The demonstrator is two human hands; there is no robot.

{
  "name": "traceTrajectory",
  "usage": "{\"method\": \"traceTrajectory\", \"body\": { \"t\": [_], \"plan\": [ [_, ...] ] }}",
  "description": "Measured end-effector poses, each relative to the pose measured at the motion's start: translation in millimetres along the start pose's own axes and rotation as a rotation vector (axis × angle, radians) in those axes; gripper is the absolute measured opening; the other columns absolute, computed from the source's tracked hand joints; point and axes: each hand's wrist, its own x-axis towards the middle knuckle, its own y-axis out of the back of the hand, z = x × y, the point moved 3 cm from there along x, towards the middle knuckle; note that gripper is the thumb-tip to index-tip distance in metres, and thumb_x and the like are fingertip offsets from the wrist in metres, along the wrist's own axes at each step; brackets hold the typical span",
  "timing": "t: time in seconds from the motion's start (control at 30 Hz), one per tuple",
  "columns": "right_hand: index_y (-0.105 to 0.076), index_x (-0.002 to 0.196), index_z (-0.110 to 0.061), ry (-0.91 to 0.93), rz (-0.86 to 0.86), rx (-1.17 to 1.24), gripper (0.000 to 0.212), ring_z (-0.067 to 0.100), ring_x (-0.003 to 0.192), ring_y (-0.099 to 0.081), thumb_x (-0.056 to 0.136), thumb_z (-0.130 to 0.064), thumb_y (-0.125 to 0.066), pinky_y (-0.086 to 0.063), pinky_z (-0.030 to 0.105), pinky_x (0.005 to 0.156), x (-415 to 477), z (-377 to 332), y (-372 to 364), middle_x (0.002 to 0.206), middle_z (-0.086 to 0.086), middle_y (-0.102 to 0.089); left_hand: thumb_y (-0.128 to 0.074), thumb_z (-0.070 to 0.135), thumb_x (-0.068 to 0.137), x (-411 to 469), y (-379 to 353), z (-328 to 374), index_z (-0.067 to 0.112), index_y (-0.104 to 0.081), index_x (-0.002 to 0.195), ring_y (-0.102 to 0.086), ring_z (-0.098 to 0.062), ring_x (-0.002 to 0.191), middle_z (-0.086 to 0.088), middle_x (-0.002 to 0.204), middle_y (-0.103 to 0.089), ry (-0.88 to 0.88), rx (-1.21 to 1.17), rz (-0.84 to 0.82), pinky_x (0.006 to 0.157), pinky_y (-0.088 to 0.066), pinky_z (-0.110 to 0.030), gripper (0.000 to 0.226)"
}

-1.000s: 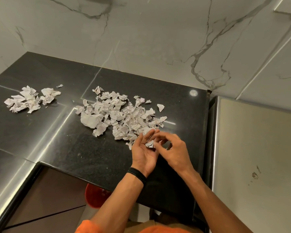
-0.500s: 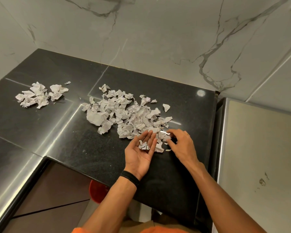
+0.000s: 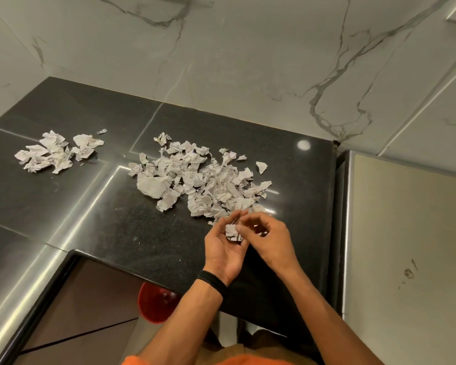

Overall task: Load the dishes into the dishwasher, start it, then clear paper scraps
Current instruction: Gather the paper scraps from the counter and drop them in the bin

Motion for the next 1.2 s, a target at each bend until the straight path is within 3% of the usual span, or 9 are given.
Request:
{"method": "traceTrajectory", "body": {
  "t": [0.17, 0.4, 0.6, 0.73, 0.83, 0.93, 1.03, 1.1, 1.2],
  "plan": [
    [-0.075, 0.100, -0.027, 0.022, 0.121, -0.096, 0.012, 0.003, 0.092, -0.070, 0.091, -0.019, -0.077, -0.055, 0.022, 0.083, 2.6, -1.7, -12.8, 0.096, -0.017, -0.074, -0.059, 0.016, 0.096, -12.8, 19.2, 35.1, -0.002, -0.062, 0.122, -0.064, -0.036, 0.123, -0.023, 0.136, -0.062, 0.014, -0.095, -0.030, 0.111, -0.046, -0.044, 0.033],
    [-0.072, 0.109, -0.030, 0.084, 0.003, -0.610, 0.018, 0.000, 0.079, -0.064, 0.091, -0.027, -0.072, -0.053, 0.022, 0.079, 20.8, 6.4, -69.8, 0.097, -0.017, -0.071, -0.053, 0.021, 0.102, -20.3, 61.2, 96.0, -0.002, -0.066, 0.116, -0.066, -0.033, 0.121, -0.022, 0.135, -0.063, -0.039, -0.112, 0.005, 0.107, -0.050, -0.043, 0.031],
    [-0.067, 0.107, -0.027, 0.170, 0.081, -0.904, 0.019, 0.012, 0.090, -0.061, 0.092, -0.037, -0.071, -0.053, 0.031, 0.081, 31.1, 16.8, -97.6, 0.095, -0.008, -0.065, -0.055, 0.022, 0.100, -23.2, 74.9, 121.0, -0.001, -0.063, 0.122, -0.066, -0.033, 0.121, -0.022, 0.133, -0.065, -0.043, -0.098, -0.016, 0.113, -0.045, -0.044, 0.033],
    [-0.066, 0.116, -0.023, 0.230, 0.094, -0.989, 0.019, 0.019, 0.095, -0.064, 0.098, -0.021, -0.063, -0.055, 0.039, 0.084, 31.1, 17.1, -104.3, 0.102, -0.002, -0.069, -0.054, 0.023, 0.100, -24.3, 77.7, 128.5, -0.001, -0.063, 0.123, -0.065, -0.032, 0.123, -0.022, 0.133, -0.065, -0.035, -0.083, -0.028, 0.113, -0.045, -0.044, 0.035],
    [-0.068, 0.115, -0.027, 0.177, 0.187, -0.887, 0.021, 0.010, 0.087, -0.065, 0.095, -0.020, -0.065, -0.056, 0.033, 0.078, 21.2, 14.8, -99.4, 0.098, -0.010, -0.070, -0.054, 0.024, 0.101, -24.3, 75.1, 129.7, -0.001, -0.064, 0.123, -0.065, -0.033, 0.122, -0.022, 0.132, -0.066, -0.018, -0.052, -0.041, 0.113, -0.044, -0.044, 0.035],
    [-0.072, 0.104, -0.029, 0.032, 0.306, -0.439, 0.016, 0.001, 0.081, -0.065, 0.090, -0.022, -0.075, -0.055, 0.023, 0.075, 6.8, 4.7, -95.6, 0.092, -0.016, -0.071, -0.053, 0.024, 0.102, -21.1, 70.2, 125.8, -0.001, -0.065, 0.120, -0.065, -0.032, 0.122, -0.022, 0.132, -0.066, 0.006, -0.013, -0.052, 0.112, -0.045, -0.043, 0.033],
    [-0.074, 0.100, -0.025, 0.090, 0.211, -0.177, 0.015, 0.003, 0.089, -0.069, 0.088, -0.018, -0.079, -0.054, 0.018, 0.079, -5.9, -15.7, -111.3, 0.091, -0.013, -0.074, -0.052, 0.025, 0.103, -15.8, 65.5, 115.8, -0.001, -0.066, 0.118, -0.062, -0.031, 0.124, -0.022, 0.137, -0.062, 0.045, 0.004, -0.059, 0.111, -0.045, -0.042, 0.034],
    [-0.077, 0.098, -0.024, 0.126, 0.114, -0.141, 0.013, 0.007, 0.094, -0.071, 0.088, -0.017, -0.079, -0.054, 0.020, 0.084, -11.5, -22.9, -126.0, 0.095, -0.014, -0.076, -0.049, 0.027, 0.104, -11.8, 63.1, 109.9, -0.001, -0.066, 0.119, -0.060, -0.032, 0.126, -0.021, 0.137, -0.063, 0.053, 0.022, -0.053, 0.114, -0.042, -0.045, 0.036],
    [-0.078, 0.096, -0.024, 0.122, 0.135, -0.131, 0.010, 0.006, 0.097, -0.070, 0.090, -0.017, -0.076, -0.052, 0.019, 0.086, -9.6, -19.0, -129.1, 0.096, -0.014, -0.076, -0.046, 0.027, 0.104, -10.0, 61.5, 108.2, -0.001, -0.065, 0.119, -0.059, -0.033, 0.130, -0.021, 0.135, -0.064, 0.066, -0.023, -0.047, 0.115, -0.042, -0.045, 0.037]
  ]
}}
